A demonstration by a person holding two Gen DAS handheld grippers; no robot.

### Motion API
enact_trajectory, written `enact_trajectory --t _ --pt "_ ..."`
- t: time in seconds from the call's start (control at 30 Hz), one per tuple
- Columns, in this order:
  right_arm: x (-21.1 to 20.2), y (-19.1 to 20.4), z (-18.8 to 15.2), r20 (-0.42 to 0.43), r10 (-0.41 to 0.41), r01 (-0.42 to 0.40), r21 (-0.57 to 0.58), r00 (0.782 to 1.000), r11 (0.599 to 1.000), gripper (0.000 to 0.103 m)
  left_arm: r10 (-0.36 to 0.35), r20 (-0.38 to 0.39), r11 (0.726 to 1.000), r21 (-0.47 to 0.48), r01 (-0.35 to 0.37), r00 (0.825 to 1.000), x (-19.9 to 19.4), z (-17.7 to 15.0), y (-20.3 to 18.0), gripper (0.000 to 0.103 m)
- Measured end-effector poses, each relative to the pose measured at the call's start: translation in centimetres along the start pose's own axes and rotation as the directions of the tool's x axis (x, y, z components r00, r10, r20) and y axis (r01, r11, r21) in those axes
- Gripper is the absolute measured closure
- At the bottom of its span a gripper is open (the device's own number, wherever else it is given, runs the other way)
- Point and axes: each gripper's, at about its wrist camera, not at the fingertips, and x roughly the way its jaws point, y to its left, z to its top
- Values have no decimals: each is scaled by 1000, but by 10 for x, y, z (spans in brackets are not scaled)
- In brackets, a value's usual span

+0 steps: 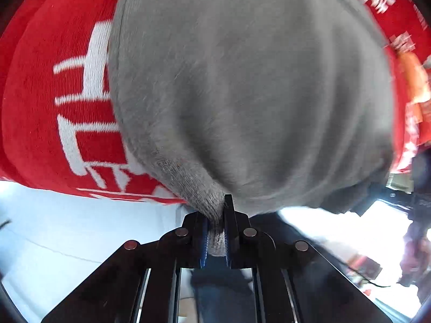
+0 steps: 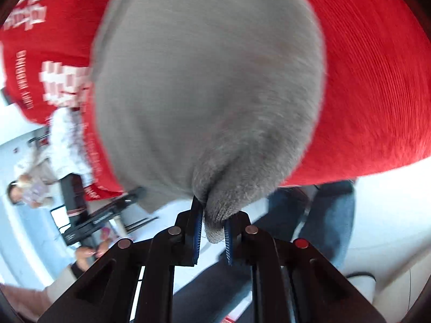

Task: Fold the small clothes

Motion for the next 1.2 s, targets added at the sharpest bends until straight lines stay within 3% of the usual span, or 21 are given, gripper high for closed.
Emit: enact_trajectory --t 0.1,0.2,0.33,0.47,0.53,0.57,0.6,0.67,0.8,0.97,1.13,1.2 --pt "-30 32 21 85 86 -83 -39 993 996 87 -60 61 998 13 60 996 -33 14 -5 93" --pt "-49 51 58 171 127 -119 -57 977 991 87 -70 156 997 46 63 985 -64 47 -11 93" --pt "-57 55 109 250 76 -75 -13 965 997 87 -20 265 999 50 7 964 -86 104 -12 92" --pt "-54 52 146 260 -21 1 75 965 997 83 10 327 1000 9 -14 945 -95 139 -4 88" --pt "-51 54 151 278 -48 21 99 959 995 83 42 343 999 -9 -41 938 -104 146 -1 65" --pt "-54 57 153 291 -53 24 103 955 994 79 94 377 995 -21 -93 921 -112 146 0 32" --pt "-57 58 154 299 -52 22 104 953 994 73 120 395 992 -24 -120 911 -113 142 0 12" --pt "-65 62 147 311 -70 45 86 948 995 41 134 427 989 -6 -145 894 -123 137 2 11" --pt "-72 84 139 320 -193 207 -10 928 978 39 162 405 981 30 -190 900 -124 134 9 11" --pt "-57 103 123 330 -385 448 -140 862 883 39 178 356 970 95 -225 917 -109 134 3 11" --pt "-49 116 141 372 -469 568 -223 801 792 39 204 342 951 153 -268 917 -92 151 -23 11" --pt "-45 121 154 377 -481 585 -244 792 773 39 225 328 946 152 -287 917 -83 165 -28 11"
